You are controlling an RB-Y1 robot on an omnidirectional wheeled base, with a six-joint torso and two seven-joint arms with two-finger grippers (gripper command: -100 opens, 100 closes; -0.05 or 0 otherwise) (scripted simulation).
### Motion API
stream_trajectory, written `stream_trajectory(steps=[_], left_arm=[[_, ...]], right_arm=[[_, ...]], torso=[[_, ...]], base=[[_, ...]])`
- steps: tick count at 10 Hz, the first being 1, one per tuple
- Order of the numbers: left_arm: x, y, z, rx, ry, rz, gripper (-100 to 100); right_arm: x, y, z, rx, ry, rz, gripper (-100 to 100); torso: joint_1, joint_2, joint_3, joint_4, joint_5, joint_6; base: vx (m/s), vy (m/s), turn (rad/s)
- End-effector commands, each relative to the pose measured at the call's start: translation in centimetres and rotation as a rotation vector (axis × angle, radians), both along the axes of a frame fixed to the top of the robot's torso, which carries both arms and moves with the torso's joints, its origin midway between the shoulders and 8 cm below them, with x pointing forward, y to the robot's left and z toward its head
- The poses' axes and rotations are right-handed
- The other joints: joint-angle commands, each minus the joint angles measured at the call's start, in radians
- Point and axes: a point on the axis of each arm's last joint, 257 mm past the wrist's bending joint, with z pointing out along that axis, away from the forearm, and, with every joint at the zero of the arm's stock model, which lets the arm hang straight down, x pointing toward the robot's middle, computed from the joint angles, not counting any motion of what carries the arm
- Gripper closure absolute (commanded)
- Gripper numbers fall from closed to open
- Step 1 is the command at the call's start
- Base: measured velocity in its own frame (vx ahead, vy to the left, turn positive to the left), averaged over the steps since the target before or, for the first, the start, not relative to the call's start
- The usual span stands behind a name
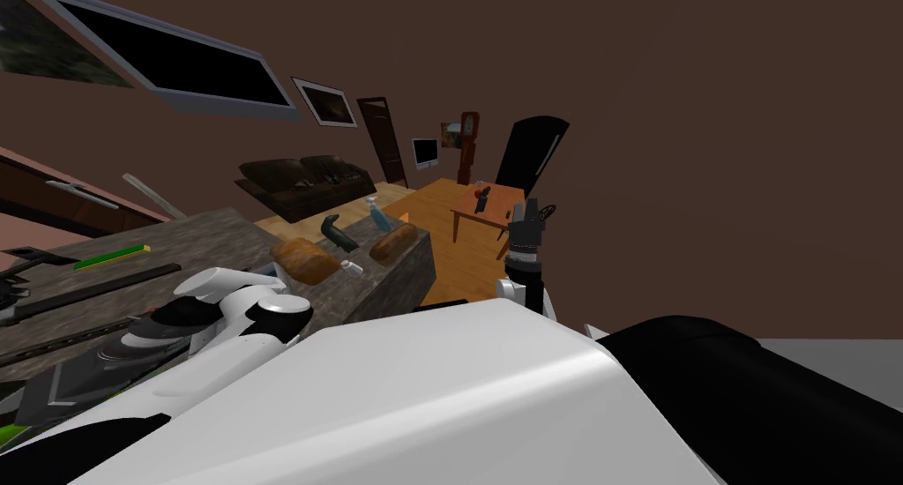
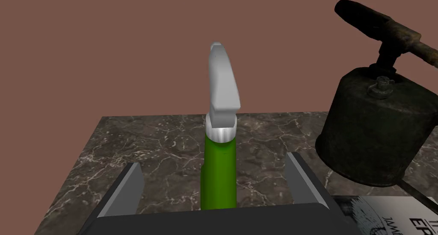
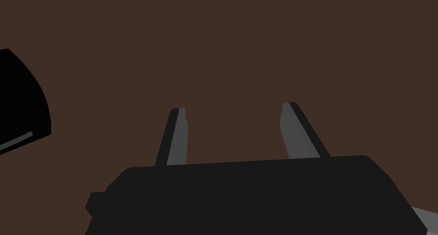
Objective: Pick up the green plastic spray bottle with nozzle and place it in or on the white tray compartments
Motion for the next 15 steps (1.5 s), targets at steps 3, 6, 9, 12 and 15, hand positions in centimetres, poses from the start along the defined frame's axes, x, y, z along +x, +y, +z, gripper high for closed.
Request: stream_trajectory(steps=[3, 6, 9, 12, 15], left_arm=[[-0.7, -1.4, -2.7, -0.09, -0.022, 0.044, -100], [-0.7, -1.4, -2.6, -0.086, -0.021, 0.042, -100], [-0.7, -1.3, -2.5, -0.085, -0.021, 0.041, 100], [-0.7, -1.3, -2.6, -0.086, -0.02, 0.04, 0], [-1.5, -0.7, -1.7, -0.077, -0.021, 0.064, 100]], right_arm=[[0.0, 0.0, 0.0, 0.0, 0.0, 0.0, 0], [0.0, 0.0, 0.0, 0.0, 0.0, 0.0, 0], [0.0, 0.0, 0.0, 0.0, 0.0, 0.0, 0], [0.0, 0.0, 0.0, 0.0, 0.0, 0.0, 0], [0.0, 0.0, 0.0, 0.0, 0.0, 0.0, 0]], torso=[[0.0, 0.002, 0.001, 0.0, 0.0, 0.0], [-0.001, 0.003, 0.002, 0.001, 0.0, 0.0], [-0.002, 0.004, 0.002, 0.001, 0.0, -0.001], [-0.001, 0.003, 0.002, 0.001, 0.001, -0.001], [0.0, 0.003, 0.002, 0.0, 0.001, -0.001]], base=[[0.015, 0.015, -0.02], [0.0, 0.0, 0.0], [0.0, 0.0, 0.0], [0.0, 0.0, 0.0], [0.003, -0.009, -0.042]])
